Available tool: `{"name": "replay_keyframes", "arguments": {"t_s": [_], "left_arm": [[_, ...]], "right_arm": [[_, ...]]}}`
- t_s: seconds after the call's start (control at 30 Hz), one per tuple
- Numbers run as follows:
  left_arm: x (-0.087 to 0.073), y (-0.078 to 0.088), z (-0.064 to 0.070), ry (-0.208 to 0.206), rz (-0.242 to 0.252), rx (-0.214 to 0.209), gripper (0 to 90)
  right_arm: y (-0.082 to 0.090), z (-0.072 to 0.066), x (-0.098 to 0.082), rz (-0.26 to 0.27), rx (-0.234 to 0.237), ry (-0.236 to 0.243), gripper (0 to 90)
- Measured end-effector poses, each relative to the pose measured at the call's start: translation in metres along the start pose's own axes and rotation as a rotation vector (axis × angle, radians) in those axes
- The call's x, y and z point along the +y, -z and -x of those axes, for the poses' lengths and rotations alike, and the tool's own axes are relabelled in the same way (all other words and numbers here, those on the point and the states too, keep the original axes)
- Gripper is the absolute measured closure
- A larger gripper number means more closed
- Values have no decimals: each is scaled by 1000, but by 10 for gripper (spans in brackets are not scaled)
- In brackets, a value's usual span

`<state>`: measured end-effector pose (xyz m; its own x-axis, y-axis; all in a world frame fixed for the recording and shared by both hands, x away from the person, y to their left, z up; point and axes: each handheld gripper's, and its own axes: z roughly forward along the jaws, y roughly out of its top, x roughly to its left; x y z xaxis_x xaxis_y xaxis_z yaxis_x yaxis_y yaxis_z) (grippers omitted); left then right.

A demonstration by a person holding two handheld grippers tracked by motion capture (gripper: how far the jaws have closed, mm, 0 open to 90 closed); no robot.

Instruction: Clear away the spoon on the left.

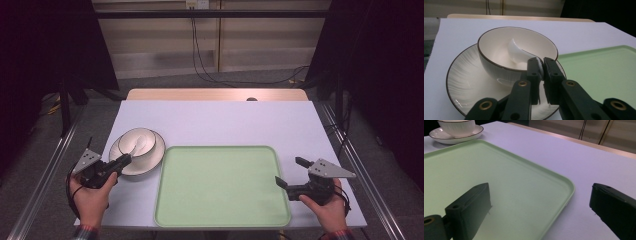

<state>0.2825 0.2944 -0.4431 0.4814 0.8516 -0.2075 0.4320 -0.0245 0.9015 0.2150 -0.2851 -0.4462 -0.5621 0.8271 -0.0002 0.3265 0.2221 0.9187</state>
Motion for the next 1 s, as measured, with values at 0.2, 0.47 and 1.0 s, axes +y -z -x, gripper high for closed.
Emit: {"name": "replay_keyframes", "arguments": {"t_s": [0.2, 0.47, 1.0], "left_arm": [[8, 3, -3, 11, 7, -4, 857], [26, -3, -6, 16, 36, 0, 856], [58, -34, -14, 40, 98, 12, 854]], "right_arm": [[0, 0, 0, -1, 1, -6, 32], [1, 1, 0, 3, 0, -11, 31], [1, 4, -1, 6, 5, -19, 31]]}}
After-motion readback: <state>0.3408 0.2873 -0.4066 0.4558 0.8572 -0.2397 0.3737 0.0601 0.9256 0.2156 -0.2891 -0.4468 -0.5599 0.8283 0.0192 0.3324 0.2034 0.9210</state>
